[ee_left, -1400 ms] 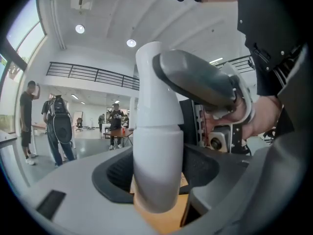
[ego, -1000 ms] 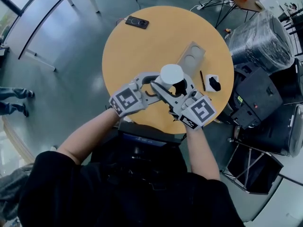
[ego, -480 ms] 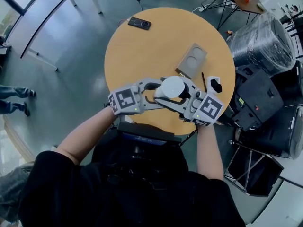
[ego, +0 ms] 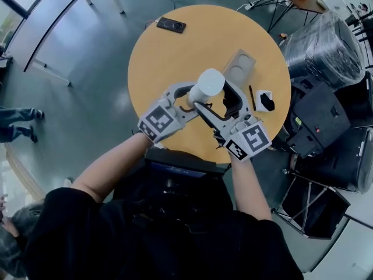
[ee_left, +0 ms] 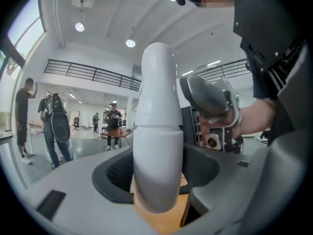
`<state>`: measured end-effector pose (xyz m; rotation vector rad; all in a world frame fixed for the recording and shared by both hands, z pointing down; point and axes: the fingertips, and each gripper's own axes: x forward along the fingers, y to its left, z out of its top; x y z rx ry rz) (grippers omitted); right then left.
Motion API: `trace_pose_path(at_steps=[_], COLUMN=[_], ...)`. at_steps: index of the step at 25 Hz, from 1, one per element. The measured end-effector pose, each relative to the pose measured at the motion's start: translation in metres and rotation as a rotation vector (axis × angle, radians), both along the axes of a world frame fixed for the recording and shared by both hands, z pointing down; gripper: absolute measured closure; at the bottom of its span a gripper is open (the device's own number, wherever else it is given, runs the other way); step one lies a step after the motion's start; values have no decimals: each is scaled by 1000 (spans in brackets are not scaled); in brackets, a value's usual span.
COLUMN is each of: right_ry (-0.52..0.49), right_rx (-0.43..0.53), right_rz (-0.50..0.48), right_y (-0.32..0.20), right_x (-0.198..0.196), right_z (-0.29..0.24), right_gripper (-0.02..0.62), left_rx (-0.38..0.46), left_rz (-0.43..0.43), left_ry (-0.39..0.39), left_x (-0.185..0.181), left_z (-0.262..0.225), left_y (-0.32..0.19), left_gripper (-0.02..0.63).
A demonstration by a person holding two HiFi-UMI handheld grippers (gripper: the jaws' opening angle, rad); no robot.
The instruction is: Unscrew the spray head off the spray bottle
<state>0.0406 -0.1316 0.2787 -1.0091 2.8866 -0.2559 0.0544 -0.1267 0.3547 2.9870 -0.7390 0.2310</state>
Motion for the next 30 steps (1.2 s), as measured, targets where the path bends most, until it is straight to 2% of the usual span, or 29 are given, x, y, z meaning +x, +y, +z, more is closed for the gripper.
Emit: trace_pose_path(at_steps=[6,10,12,14,20,30], right_ry=[12,36,46,55,45,27], right_rx=[28,62,77,88,93,130], right_rz=[114,187,208,212,100,-175], right_y=[-9,-20,-24,-26,-24,1], right_x=[-13,-15,-13,-10,-9,-19], right_z=[-10,-15,-17,-16,-16,-26], right_gripper=[190,218,266,350,350,351], left_rx=[18,27,26,24,6,18], left_rz=[-163,-193,-184,-165,-65,135], left_ry=[-30,-34,-34,-31,-25,24], left_x=[1,7,10,11,14,13], left_z=[1,0,0,1,2,-10], left_y=[-20,-23,-23,-23,-18,4], left_gripper=[299,301,301,301,299,301])
